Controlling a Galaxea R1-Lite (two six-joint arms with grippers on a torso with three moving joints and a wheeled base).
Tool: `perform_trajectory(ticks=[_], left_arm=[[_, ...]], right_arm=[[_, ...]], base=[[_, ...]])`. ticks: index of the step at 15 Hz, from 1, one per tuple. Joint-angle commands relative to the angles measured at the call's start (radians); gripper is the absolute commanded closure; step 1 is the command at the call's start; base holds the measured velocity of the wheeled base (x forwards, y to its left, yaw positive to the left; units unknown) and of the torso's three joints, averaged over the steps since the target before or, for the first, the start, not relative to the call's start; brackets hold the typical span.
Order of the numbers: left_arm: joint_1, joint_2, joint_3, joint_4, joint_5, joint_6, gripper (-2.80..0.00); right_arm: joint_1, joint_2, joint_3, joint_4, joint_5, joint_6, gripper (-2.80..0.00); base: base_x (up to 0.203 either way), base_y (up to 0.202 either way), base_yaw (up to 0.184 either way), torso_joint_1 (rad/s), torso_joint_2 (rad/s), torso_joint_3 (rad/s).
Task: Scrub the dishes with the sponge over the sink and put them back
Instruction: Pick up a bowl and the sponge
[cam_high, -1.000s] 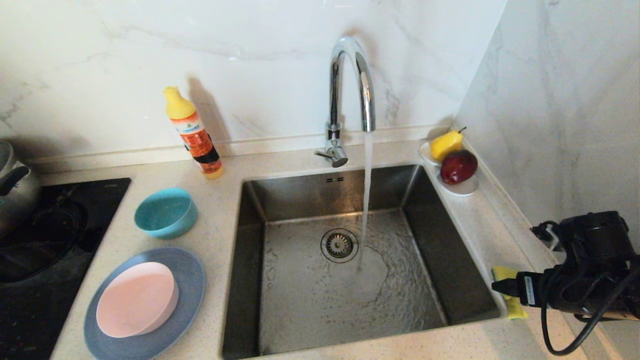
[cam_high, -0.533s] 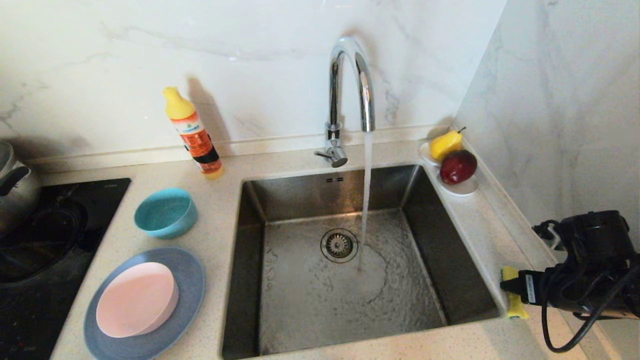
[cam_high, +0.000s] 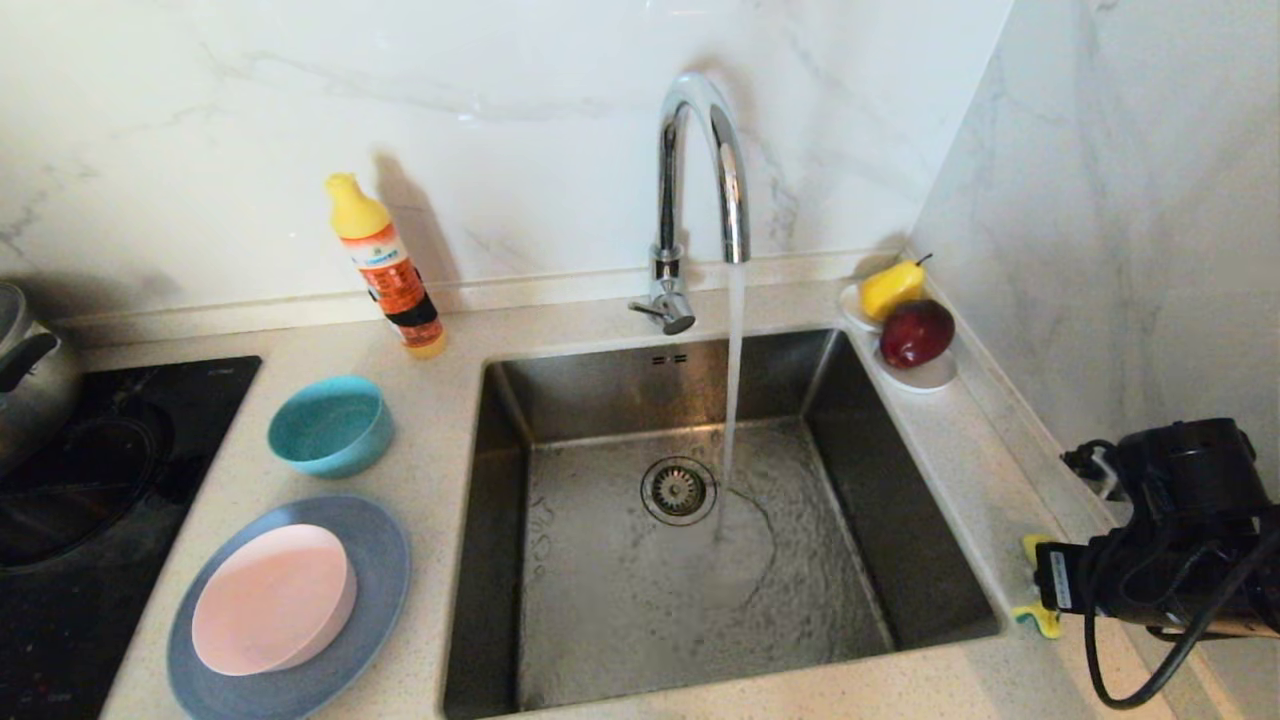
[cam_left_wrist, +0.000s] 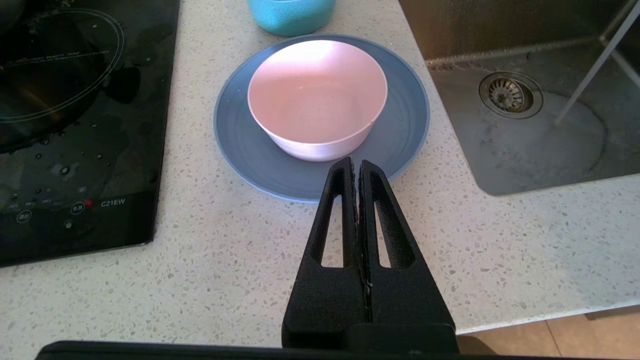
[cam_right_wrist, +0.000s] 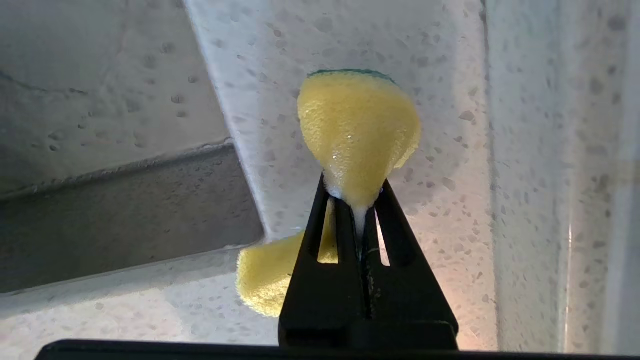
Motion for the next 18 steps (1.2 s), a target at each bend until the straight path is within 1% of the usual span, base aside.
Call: perform_trajectory(ticks=[1,3,4,7,9,11,15,18], left_arm=[[0.0,0.001,0.0,0.0,-0.001,0.0,0.0],[0.0,0.001,0.0,0.0,0.0,0.0,0.0],[0.0,0.001,0.0,0.0,0.0,0.0,0.0],[0.0,0.001,0.0,0.0,0.0,0.0,0.0],[0.0,0.001,0.0,-0.001,-0.001,0.0,0.0],[0.0,0.001,0.0,0.0,0.0,0.0,0.0],[0.0,0.001,0.0,0.0,0.0,0.0,0.0],[0.0,0.001,0.0,0.0,0.0,0.0,0.0]], right_arm=[[0.002,-0.011,-0.017,0.004,0.001,-0.006,0.0],[0.002,-0.012,-0.031,0.008,-0.002,-0.032,0.0],[0.001,-0.013,-0.038,0.009,-0.002,-0.066,0.0],[-0.008,-0.003,-0.032,-0.002,-0.001,-0.204,0.0],[-0.018,-0.007,-0.023,-0.005,0.012,-0.267,0.0],[-0.031,-0.006,-0.02,-0.041,0.021,-0.338,0.0],[-0.048,0.009,-0.004,-0.078,0.042,-0.423,0.0],[-0.048,0.046,0.011,-0.128,0.045,-0.459,0.0]], base=[[0.0,0.0,0.0,0.0,0.0,0.0],[0.0,0.0,0.0,0.0,0.0,0.0],[0.0,0.0,0.0,0.0,0.0,0.0],[0.0,0.0,0.0,0.0,0.0,0.0],[0.0,0.0,0.0,0.0,0.0,0.0],[0.0,0.0,0.0,0.0,0.0,0.0],[0.0,0.0,0.0,0.0,0.0,0.0],[0.0,0.0,0.0,0.0,0.0,0.0]])
